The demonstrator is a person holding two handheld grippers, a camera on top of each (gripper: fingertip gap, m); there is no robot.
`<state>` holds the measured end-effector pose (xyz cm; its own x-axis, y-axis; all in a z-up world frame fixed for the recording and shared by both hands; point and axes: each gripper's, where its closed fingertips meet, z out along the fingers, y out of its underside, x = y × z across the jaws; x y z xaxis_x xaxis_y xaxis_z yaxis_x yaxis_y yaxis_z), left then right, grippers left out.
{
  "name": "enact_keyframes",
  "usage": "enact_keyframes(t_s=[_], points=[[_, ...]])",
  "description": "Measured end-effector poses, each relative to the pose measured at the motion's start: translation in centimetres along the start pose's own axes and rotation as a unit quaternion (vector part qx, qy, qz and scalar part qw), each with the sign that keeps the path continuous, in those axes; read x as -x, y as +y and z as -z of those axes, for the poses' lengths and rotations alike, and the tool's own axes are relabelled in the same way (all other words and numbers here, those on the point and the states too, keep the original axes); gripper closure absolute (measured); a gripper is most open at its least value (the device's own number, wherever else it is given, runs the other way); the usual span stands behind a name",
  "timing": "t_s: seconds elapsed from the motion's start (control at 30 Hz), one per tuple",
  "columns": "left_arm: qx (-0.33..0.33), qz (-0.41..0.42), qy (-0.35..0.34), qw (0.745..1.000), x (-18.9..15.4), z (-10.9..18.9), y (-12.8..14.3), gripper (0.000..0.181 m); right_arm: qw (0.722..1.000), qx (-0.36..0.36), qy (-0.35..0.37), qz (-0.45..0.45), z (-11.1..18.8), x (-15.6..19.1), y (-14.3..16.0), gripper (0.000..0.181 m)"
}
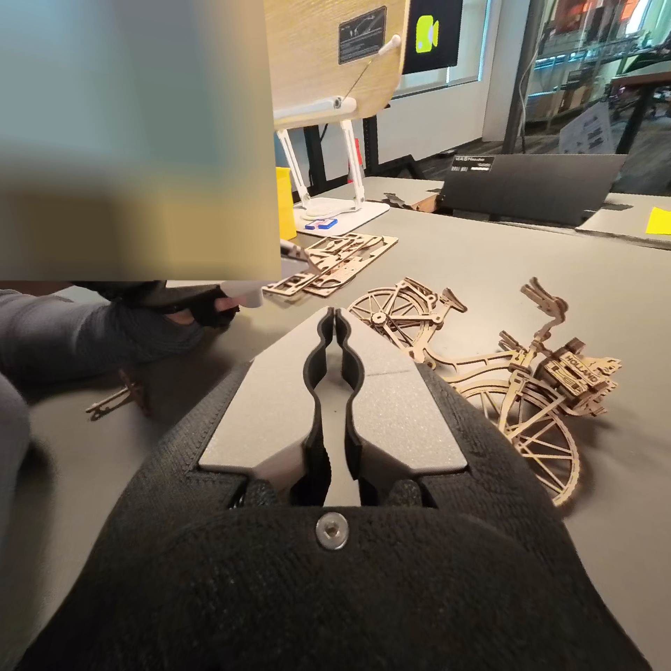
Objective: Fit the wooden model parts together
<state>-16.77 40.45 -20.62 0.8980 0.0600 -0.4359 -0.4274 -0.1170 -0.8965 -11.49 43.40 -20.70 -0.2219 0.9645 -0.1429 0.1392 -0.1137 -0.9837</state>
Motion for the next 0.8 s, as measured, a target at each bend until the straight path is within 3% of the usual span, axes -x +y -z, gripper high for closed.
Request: enact_keyframes(t_s=[0.33, 0.57, 0.8], points=[[-0.026, 0.025, -0.011, 0.999, 0.9, 0.3, -0.4, 0.180, 0.997, 0.002, 0.029, 0.077, -0.1, 0.2, -0.1, 0.178], [-0.076, 0.024, 0.020, 0.997, 0.1, 0.7, -1.7, 0.180, 0.993, -0.019, 0.059, 0.103, 0.5, -0.6, -0.8, 0.173], [-0.058, -0.099, 0.101, 0.988, -4.0, 0.5, -1.2, 0.180, 0.986, -0.058, 0.010, 0.154, 1.8, 1.3, -2.4, 0.158]])
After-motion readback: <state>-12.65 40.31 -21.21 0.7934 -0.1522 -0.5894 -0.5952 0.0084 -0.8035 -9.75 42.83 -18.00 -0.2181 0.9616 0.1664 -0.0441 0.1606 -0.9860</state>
